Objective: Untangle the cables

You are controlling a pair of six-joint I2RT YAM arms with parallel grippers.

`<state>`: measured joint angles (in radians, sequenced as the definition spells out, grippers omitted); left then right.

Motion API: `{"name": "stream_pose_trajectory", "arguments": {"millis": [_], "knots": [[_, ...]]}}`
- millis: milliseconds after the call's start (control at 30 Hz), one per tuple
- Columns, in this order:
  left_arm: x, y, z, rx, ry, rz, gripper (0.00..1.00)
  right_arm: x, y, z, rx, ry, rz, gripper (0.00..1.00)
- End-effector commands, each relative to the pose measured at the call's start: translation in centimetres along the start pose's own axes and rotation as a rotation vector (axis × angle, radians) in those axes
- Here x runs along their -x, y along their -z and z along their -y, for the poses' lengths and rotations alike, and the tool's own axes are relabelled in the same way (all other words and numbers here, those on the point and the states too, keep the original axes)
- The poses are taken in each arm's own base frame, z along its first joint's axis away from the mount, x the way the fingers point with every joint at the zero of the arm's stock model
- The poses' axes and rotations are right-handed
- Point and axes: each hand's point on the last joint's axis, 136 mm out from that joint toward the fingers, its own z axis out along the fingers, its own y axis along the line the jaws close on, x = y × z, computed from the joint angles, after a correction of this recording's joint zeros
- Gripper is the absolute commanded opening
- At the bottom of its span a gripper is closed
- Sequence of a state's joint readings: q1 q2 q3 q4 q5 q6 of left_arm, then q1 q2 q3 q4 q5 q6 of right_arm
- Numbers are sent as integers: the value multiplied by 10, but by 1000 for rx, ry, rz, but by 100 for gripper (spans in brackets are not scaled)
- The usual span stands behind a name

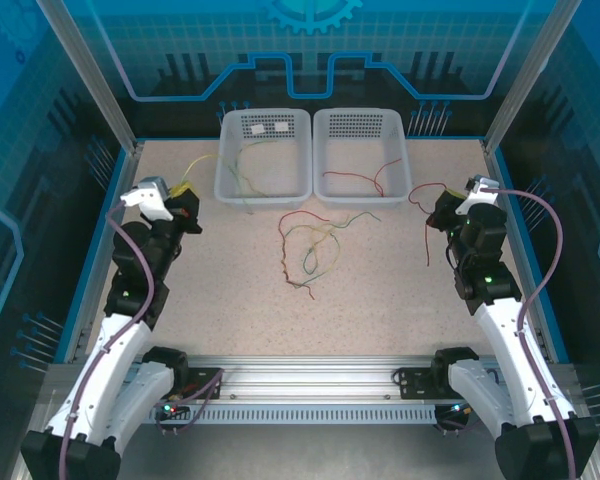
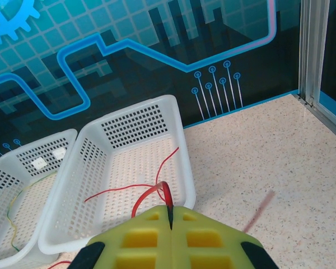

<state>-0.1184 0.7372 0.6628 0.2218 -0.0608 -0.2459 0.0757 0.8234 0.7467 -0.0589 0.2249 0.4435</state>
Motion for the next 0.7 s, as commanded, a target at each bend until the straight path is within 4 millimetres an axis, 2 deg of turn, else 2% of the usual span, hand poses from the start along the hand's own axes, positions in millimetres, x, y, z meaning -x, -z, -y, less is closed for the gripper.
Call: {"name": "stream_pose_trajectory", "arguments": {"millis": [0,200,433,667], "knots": [[25,-7,10,-35,-12,52,0,8,3,-1,17,-27,35,0],[37,-30,22,-90,1,71,0,4,3,0,18,-36,28,0],[41,-65,20,-81,-18,76,0,4,5,0,18,-39,27,0],[14,-114,1,-18,-55,37,0,5,5,0,21,-41,32,0]]}}
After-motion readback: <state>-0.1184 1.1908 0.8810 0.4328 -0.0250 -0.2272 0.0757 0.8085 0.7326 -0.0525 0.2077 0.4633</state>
